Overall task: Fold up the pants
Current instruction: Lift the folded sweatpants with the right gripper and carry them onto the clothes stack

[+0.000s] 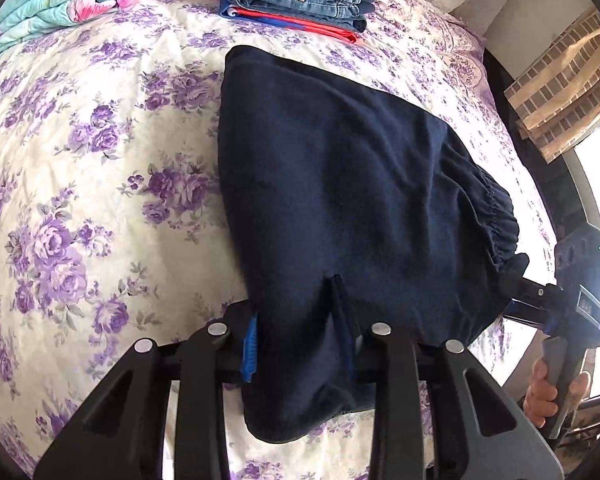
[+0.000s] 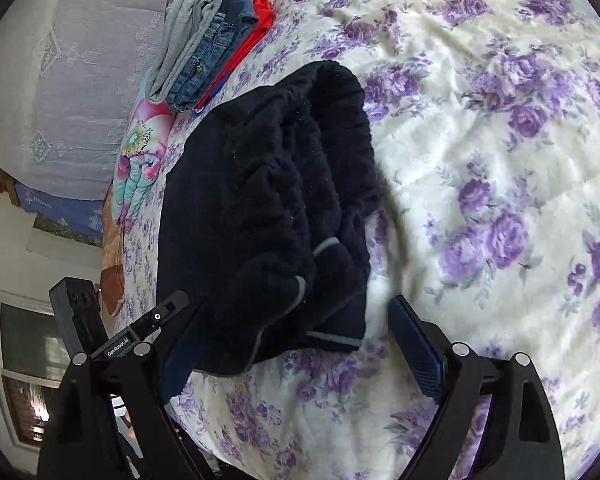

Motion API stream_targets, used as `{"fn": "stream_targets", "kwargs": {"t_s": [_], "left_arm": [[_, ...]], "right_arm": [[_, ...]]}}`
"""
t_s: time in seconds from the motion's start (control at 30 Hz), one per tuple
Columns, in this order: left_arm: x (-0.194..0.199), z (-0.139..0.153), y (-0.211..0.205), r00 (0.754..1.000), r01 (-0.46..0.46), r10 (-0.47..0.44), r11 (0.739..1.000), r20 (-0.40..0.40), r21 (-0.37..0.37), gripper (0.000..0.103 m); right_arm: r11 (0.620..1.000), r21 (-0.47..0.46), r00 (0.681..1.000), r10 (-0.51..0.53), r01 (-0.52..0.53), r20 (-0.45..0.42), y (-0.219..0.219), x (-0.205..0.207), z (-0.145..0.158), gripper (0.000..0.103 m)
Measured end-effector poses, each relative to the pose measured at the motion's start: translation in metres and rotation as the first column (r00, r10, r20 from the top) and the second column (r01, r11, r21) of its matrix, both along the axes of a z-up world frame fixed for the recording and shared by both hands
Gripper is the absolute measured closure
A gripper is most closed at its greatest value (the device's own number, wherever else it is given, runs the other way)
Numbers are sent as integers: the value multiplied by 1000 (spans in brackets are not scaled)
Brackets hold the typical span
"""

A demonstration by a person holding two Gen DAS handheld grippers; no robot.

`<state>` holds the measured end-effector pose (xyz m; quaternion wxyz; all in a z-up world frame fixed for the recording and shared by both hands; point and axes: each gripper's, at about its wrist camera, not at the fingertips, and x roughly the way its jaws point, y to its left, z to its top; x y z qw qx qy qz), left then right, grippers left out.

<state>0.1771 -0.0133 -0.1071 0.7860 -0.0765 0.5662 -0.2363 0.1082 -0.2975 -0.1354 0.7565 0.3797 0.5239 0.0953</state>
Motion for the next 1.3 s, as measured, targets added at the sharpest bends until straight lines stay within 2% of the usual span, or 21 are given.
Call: {"fn": "stream_targets", "kwargs": {"t_s": [0.07,0.13,0.17,0.2,0.23,0.27,0.3,0.4,0.53,0.63,0.73,0.87,0.97,1.07,1.13,1.2,1.27,1.3], "left_arm": [[5,-3,-1,1000,12,-12,1000,-16,-17,67],[12,-9,-3,999,28,-30,999,-42,-46,56],[17,-13,-2,997,25,-29,997,-64,-67,53],[21,-17,1,995,8,-18,995,-95,-102,54],[23,-19,4,994,-7,-7,992,-112,-124,58],[21,-16,6,995,-13,1,992,-99,-124,68],[15,-9,6,998,-6,0,994,-57,-106,74],[-5,15,-1,999,8,-5,999,54,-52,80],[-25,53,-7,984,18,-15,1000,176,-12,82],[-26,75,-4,978,18,-15,1000,209,-11,82],[-3,97,-3,978,19,-16,1000,207,-15,82],[60,144,-3,969,16,-17,1000,245,9,81],[136,184,-6,963,-23,16,999,271,23,81],[226,216,-8,951,-76,70,997,300,10,81],[278,219,-9,950,-97,95,995,297,-6,81],[329,207,-15,957,-92,93,996,276,-16,81],[371,177,-21,967,-85,85,996,241,-12,77],[397,145,-25,978,-96,92,995,187,8,71]], "right_arm": [[999,23,1000,25,-26,18,6,16,-3,9],[999,19,999,26,-27,31,12,30,-5,11],[1000,-13,999,23,-22,42,14,33,-3,17],[997,-80,999,17,-13,43,18,34,-1,44],[995,-101,998,23,-16,62,19,32,2,56],[992,-126,996,28,-17,85,21,27,7,58],[984,-180,993,38,-17,112,26,22,15,62],[949,-315,978,83,-20,190,46,9,38,65],[940,-338,961,126,-36,247,51,1,64,66],[941,-333,952,160,-67,261,51,14,84,66],[935,-338,944,200,-103,264,52,49,114,66],[907,-406,909,260,-113,326,61,129,187,66],[882,-462,893,281,-95,352,66,211,235,66],[874,-482,893,269,-68,361,62,298,257,66],[879,-474,901,251,-58,354,53,349,253,66],[879,-474,911,228,-41,343,41,393,237,66],[876,-483,938,182,-18,294,26,434,201,63],[869,-494,963,148,-18,224,18,452,173,54]]}}
